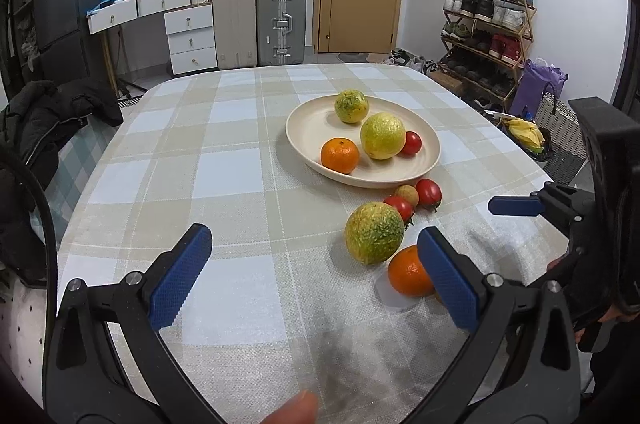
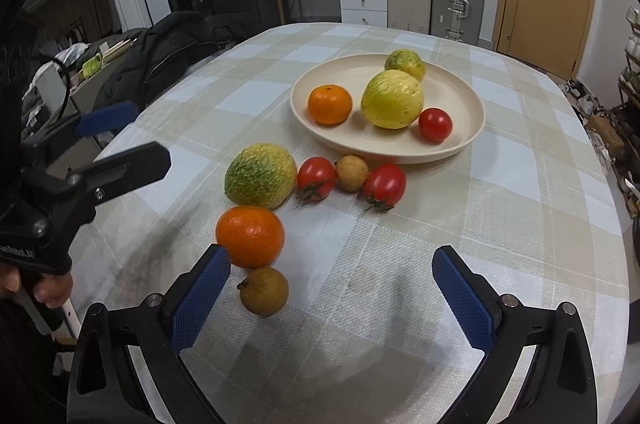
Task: Organize fruits
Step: 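Move the right tool to the small brown round fruit and grasp it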
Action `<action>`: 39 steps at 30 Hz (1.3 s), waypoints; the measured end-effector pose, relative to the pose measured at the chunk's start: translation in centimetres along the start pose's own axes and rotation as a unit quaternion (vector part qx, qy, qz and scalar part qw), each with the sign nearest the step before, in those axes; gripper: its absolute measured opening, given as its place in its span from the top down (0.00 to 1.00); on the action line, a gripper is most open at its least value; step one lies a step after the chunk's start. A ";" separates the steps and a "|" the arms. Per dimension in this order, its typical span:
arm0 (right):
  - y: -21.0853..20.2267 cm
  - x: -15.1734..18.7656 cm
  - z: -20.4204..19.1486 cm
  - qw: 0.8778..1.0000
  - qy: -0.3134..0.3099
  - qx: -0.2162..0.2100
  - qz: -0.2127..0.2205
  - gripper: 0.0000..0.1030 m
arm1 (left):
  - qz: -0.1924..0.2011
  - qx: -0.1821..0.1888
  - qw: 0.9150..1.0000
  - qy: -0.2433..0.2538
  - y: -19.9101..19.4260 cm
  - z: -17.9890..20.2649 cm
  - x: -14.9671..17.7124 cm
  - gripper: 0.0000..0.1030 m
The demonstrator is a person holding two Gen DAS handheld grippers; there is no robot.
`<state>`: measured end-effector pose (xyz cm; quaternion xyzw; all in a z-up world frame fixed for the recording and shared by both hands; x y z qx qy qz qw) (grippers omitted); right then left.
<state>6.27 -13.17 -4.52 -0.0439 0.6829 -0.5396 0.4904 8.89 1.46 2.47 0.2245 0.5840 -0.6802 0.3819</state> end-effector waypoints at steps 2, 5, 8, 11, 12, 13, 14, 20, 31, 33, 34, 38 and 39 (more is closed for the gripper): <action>0.2 0.0 -0.3 1.000 -0.005 0.001 -0.003 0.00 | 0.000 0.000 1.000 0.000 0.0 -0.1 0.0 0.00; 0.3 0.2 -0.5 1.000 -0.009 0.000 -0.010 0.00 | -0.004 0.001 1.000 -0.002 0.1 0.0 0.1 0.00; 0.7 0.5 -0.8 0.999 -0.020 0.007 -0.025 0.00 | -0.011 0.001 1.000 -0.004 0.3 -0.1 0.1 0.00; 1.0 0.7 -0.8 0.999 -0.028 0.006 -0.036 0.00 | -0.018 0.003 1.000 -0.007 0.6 -0.3 0.2 0.00; 1.0 0.8 -0.8 0.999 -0.028 0.000 -0.040 0.00 | -0.020 0.003 1.000 -0.007 0.8 -0.3 0.3 0.00; 1.1 0.9 -0.8 0.999 -0.027 -0.006 -0.045 0.00 | -0.021 0.002 1.000 -0.006 0.9 -0.2 0.4 0.00; 1.2 1.0 -0.9 0.998 -0.030 -0.009 -0.049 0.00 | -0.023 0.002 1.000 -0.006 1.1 -0.2 0.5 0.00; 1.7 1.2 -1.4 0.997 -0.049 -0.010 -0.062 0.00 | -0.029 0.000 1.000 0.000 1.6 0.0 0.8 0.00; 1.1 1.5 -1.7 0.996 -0.066 -0.022 -0.060 0.10 | -0.038 -0.003 0.999 -0.002 2.3 -0.2 0.9 0.00; 1.3 1.5 -1.8 0.995 -0.070 -0.028 -0.065 0.19 | -0.039 -0.003 0.999 -0.001 2.4 -0.2 0.9 0.00; 1.4 1.6 -2.0 0.995 -0.072 -0.029 -0.066 0.19 | -0.039 -0.003 0.999 -0.001 2.4 -0.1 1.0 0.00; 1.2 1.5 -2.4 0.995 -0.077 -0.036 -0.061 0.29 | -0.040 -0.003 0.999 0.000 2.4 -0.1 1.0 0.00; 1.1 1.5 -2.5 0.994 -0.080 -0.037 -0.060 0.32 | -0.040 -0.003 0.999 0.000 2.4 -0.1 1.0 0.00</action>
Point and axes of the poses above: each gripper's, at about its wrist camera, not at the fingertips, and y roughly the way its jaws point, z to its right, x to its underside, the point moved 1 cm from there along y, roughly the way its jaws point, and after that the axes turned 12 degrees about -y, right-handed, at the moved point
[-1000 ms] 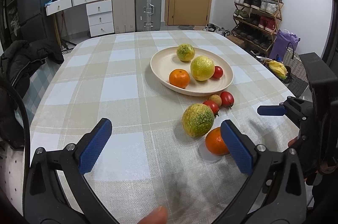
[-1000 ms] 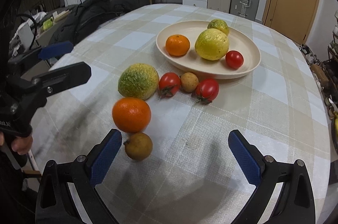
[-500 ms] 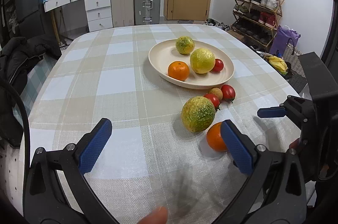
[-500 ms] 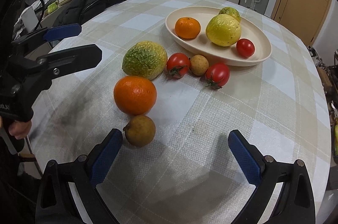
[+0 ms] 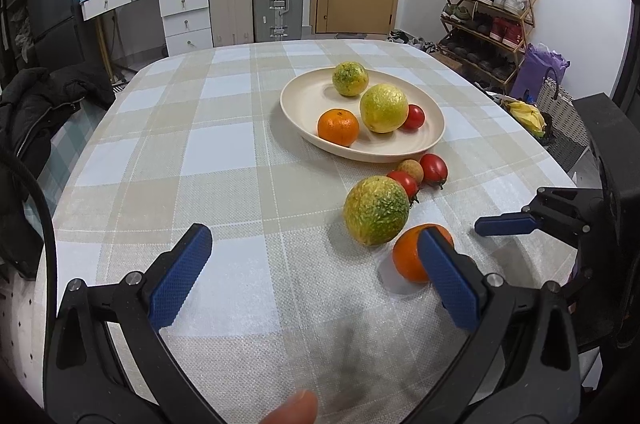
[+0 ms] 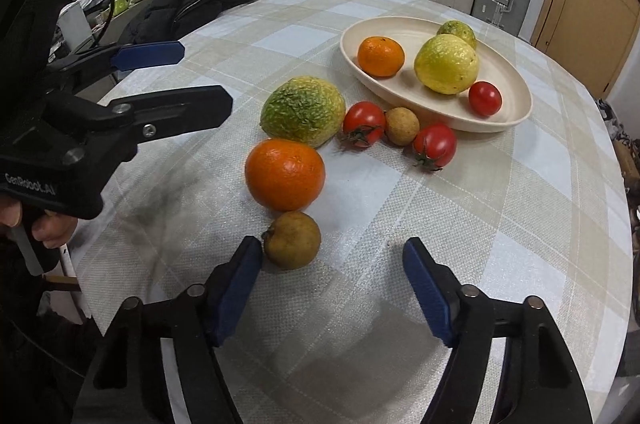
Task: Organize fruits
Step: 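Move the right tool to the small brown round fruit and grasp it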
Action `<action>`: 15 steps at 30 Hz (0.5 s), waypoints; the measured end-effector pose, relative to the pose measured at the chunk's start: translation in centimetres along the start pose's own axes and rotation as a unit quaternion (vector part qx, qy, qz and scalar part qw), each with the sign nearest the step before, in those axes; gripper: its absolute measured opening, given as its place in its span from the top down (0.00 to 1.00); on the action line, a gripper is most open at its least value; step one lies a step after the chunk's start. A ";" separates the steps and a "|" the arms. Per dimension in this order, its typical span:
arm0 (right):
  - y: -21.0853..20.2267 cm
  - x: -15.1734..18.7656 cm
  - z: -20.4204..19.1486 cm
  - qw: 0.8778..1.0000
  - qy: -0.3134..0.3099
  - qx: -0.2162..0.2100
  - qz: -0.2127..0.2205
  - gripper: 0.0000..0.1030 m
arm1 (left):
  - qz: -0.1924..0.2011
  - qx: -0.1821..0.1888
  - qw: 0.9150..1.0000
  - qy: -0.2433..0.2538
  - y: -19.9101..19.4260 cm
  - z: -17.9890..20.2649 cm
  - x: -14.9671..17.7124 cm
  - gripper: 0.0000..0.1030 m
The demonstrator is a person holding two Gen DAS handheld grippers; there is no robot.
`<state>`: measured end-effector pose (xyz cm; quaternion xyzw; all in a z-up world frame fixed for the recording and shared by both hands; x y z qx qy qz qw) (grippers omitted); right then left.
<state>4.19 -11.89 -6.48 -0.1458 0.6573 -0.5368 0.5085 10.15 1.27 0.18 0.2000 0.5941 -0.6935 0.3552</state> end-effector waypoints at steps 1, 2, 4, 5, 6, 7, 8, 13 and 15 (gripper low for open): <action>0.0 0.0 -0.1 1.000 -0.002 -0.001 0.001 0.33 | 0.000 0.000 1.000 0.000 0.0 0.0 0.0 0.00; -0.1 -0.1 -0.2 1.000 -0.004 -0.003 0.002 0.36 | -0.001 0.000 1.000 0.000 0.0 0.0 0.0 0.00; -0.2 -0.1 -0.5 1.000 -0.008 -0.008 0.003 0.41 | -0.001 0.000 1.000 0.000 0.0 0.0 0.0 0.00; -0.2 -0.1 -0.6 1.000 -0.012 -0.011 0.004 0.42 | -0.003 0.000 1.000 0.001 0.1 0.1 0.1 0.00; -0.3 0.0 -0.8 1.000 -0.015 -0.013 0.005 0.45 | -0.003 0.000 1.000 0.002 0.2 0.1 0.1 0.00; -0.3 -0.1 -0.9 1.000 -0.016 -0.016 0.006 0.47 | -0.003 0.000 1.000 0.002 0.2 0.1 0.1 0.00; -0.4 0.0 -0.9 1.000 -0.016 -0.018 0.007 0.51 | -0.004 0.000 1.000 0.002 0.3 0.1 0.1 0.00; -0.8 0.1 -1.3 0.999 -0.013 -0.027 0.012 0.60 | -0.007 0.000 1.000 0.006 0.6 0.2 0.4 0.00; -0.9 0.1 -1.3 0.999 -0.011 -0.033 0.014 0.67 | -0.008 -0.001 1.000 0.007 0.6 0.3 0.5 0.00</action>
Point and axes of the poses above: each gripper's, at about its wrist camera, not at the fingertips, and y roughly the way its jaws point, z to its right, x to its underside, the point moved 1 cm from there along y, roughly the way its jaws point, and after that the axes turned 12 degrees about -y, right-handed, at the moved point
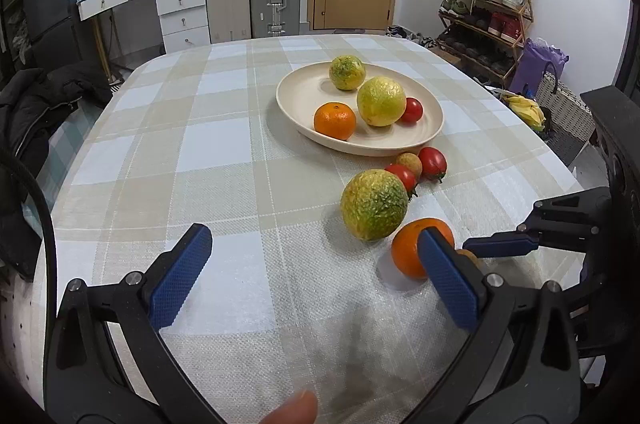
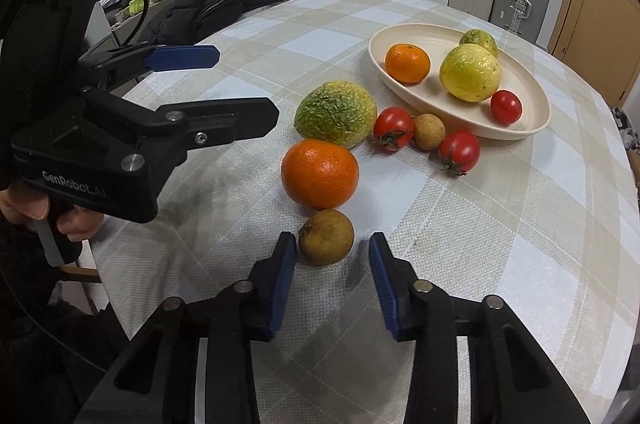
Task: Organize fruits
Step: 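Move the right tool to the small brown round fruit and grasp it, then grasp the large orange with the left tool while the right tool holds the brown fruit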
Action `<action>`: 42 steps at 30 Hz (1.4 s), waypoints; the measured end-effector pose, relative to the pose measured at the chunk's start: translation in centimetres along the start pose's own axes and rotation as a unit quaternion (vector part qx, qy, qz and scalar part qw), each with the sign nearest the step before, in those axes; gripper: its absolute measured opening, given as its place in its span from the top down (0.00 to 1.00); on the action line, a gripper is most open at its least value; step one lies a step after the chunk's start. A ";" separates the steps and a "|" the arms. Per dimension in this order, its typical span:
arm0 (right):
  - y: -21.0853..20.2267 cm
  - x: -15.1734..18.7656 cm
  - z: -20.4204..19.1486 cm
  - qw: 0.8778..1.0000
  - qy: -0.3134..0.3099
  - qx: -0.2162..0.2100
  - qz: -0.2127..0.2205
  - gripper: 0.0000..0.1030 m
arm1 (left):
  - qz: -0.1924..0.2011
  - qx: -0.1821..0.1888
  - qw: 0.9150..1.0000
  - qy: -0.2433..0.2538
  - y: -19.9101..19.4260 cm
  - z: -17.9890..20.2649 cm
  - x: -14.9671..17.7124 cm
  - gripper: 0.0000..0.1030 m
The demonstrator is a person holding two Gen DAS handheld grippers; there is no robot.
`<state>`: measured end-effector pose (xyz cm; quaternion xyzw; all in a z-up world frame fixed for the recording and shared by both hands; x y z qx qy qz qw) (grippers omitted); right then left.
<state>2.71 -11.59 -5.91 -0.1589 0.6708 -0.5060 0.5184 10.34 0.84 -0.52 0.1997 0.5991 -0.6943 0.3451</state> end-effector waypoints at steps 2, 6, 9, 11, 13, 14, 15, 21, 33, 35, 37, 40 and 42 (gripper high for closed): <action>0.0 -0.1 0.2 1.000 0.003 -0.005 0.003 0.70 | 0.000 0.000 1.000 0.001 0.0 0.0 0.0 0.00; -0.1 -0.1 0.3 1.000 0.003 -0.012 0.011 0.73 | -0.001 0.000 1.000 0.002 0.0 0.1 0.1 0.00; -0.6 -0.1 0.7 1.000 0.006 -0.010 0.021 0.73 | -0.003 -0.002 1.000 0.003 0.1 0.1 0.1 0.00; -1.1 -0.1 1.2 1.000 0.011 -0.006 0.026 0.73 | -0.005 -0.001 1.000 0.003 0.2 0.1 0.2 0.00; -1.4 0.1 1.7 0.999 0.018 -0.002 0.030 0.73 | -0.008 -0.001 1.000 0.003 0.4 0.1 0.3 0.00; -1.6 0.1 2.0 0.999 0.022 0.001 0.031 0.73 | -0.010 -0.002 1.000 0.005 0.5 0.2 0.3 0.00; -1.6 0.1 2.2 0.999 0.026 0.005 0.032 0.73 | -0.011 -0.002 1.000 0.006 0.6 0.3 0.4 0.00; -2.2 0.3 4.1 0.997 0.056 0.023 0.045 0.73 | -0.018 -0.001 1.000 0.022 0.8 1.0 0.8 0.00; -2.8 0.9 6.2 0.993 0.094 0.044 0.056 0.73 | -0.037 0.018 0.999 0.028 1.2 2.0 1.6 0.00; -2.8 1.0 6.4 0.993 0.097 0.045 0.056 0.73 | -0.039 0.023 0.999 0.031 1.2 2.3 1.8 0.00; -2.8 1.1 6.6 0.992 0.099 0.047 0.057 0.73 | -0.043 0.028 0.998 0.034 1.3 2.6 1.9 0.00; -2.9 1.1 6.6 0.992 0.100 0.049 0.059 0.73 | -0.046 0.031 0.998 0.038 1.4 3.0 2.2 0.00; -2.9 1.2 6.6 0.992 0.101 0.048 0.059 0.73 | -0.047 0.031 0.998 0.043 1.4 3.3 2.3 0.00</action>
Point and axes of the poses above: each gripper's, at about its wrist camera, not at the fingertips, and y roughly the way its jaws point, z to its right, x to its underside, the point moved 1 cm from there along y, roughly the way its jaws point, and after that the axes turned 12 degrees about -y, right-handed, at the moved point
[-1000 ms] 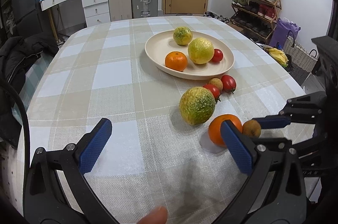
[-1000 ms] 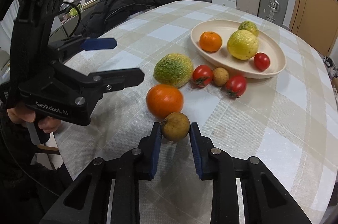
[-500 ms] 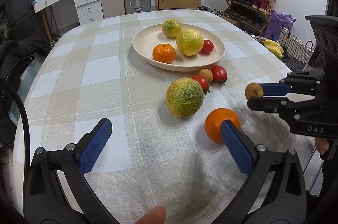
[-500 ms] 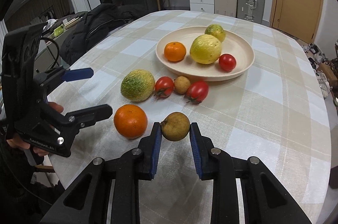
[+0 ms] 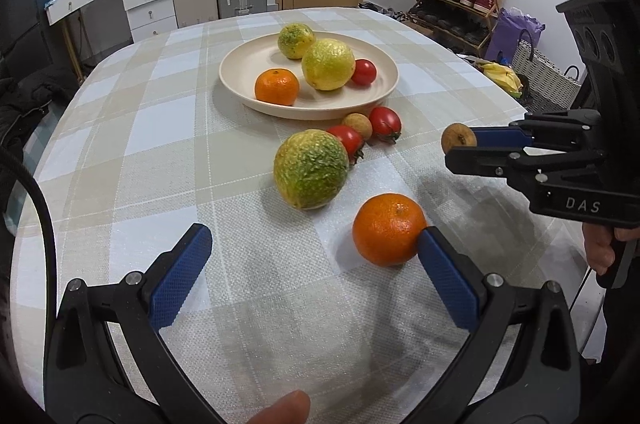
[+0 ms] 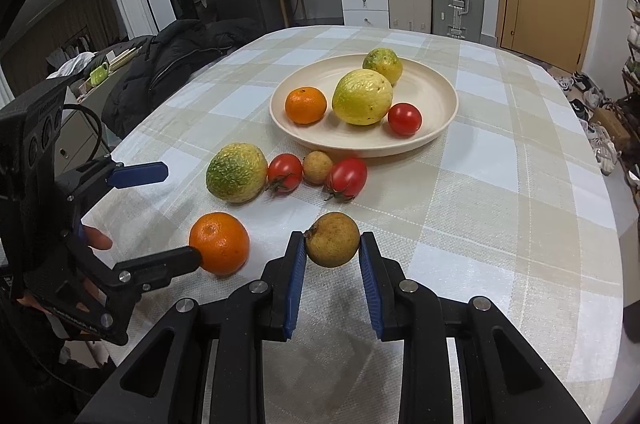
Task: Organize fruits
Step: 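Grasp the large orange with the left tool while the right tool holds the brown fruit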
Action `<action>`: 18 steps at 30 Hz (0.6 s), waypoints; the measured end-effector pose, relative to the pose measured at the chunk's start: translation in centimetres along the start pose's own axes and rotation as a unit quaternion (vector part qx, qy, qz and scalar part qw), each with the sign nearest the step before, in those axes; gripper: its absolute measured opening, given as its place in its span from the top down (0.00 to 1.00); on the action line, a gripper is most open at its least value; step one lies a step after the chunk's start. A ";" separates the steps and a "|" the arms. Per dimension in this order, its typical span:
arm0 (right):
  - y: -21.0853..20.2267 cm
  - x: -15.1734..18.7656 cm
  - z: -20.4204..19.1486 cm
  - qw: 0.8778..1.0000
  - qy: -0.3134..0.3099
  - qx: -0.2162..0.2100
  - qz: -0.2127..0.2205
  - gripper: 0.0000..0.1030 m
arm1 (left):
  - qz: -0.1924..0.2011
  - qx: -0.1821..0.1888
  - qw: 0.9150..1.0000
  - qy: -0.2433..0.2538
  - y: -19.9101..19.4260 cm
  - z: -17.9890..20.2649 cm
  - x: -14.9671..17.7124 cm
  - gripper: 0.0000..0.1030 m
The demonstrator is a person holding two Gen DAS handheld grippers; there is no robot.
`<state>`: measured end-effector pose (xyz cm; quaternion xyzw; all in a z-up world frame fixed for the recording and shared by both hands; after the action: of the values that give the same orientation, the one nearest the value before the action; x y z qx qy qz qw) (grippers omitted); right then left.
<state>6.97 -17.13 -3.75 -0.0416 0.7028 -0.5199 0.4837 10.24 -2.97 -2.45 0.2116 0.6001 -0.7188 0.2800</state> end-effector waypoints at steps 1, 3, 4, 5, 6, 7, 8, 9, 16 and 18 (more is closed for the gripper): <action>0.0 0.0 0.0 1.000 0.000 0.001 0.000 0.73 | -0.001 0.000 1.000 0.003 0.0 0.1 0.1 0.00; 0.0 0.0 0.0 1.000 0.001 0.000 0.000 0.73 | -0.003 0.004 1.000 0.007 0.0 0.4 0.2 0.00; 0.0 0.0 0.1 1.000 0.001 0.000 -0.001 0.73 | -0.003 0.006 1.000 0.008 0.0 0.4 0.2 0.00; 0.0 0.0 0.0 1.000 0.000 0.000 -0.001 0.73 | -0.004 0.008 1.000 0.010 0.0 0.5 0.2 0.00; 0.0 0.0 0.0 1.000 0.000 0.000 -0.001 0.73 | -0.004 0.010 1.000 0.012 0.0 0.7 0.3 0.00; 0.1 0.0 0.0 1.000 -0.001 0.000 -0.002 0.73 | -0.004 0.009 1.000 0.014 0.1 0.7 0.3 0.00; 0.1 0.0 0.0 1.000 -0.001 0.000 -0.002 0.73 | -0.005 0.008 1.000 0.017 0.1 0.8 0.4 0.00; 0.1 0.0 -0.1 1.000 -0.002 0.000 -0.002 0.73 | -0.007 0.009 1.000 0.019 0.2 0.9 0.5 0.00; 0.2 0.1 -0.2 1.000 -0.005 0.000 -0.004 0.73 | -0.027 0.040 0.999 0.023 0.6 1.5 0.9 0.17; 0.2 0.0 -0.3 1.000 -0.005 0.000 -0.004 0.73 | -0.035 0.052 0.998 0.022 0.7 1.7 1.0 0.23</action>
<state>6.86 -16.88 -3.94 -0.0471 0.7003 -0.5218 0.4849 10.00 -4.83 -3.30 0.2206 0.5746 -0.7537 0.2304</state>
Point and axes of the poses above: each gripper's, at about its wrist camera, not at the fingertips, and y roughly the way its jaws point, z to its right, x to its underside, the point moved 1 cm from there along y, roughly the way its jaws point, and after that the axes turned 12 degrees about -y, right-handed, at the moved point
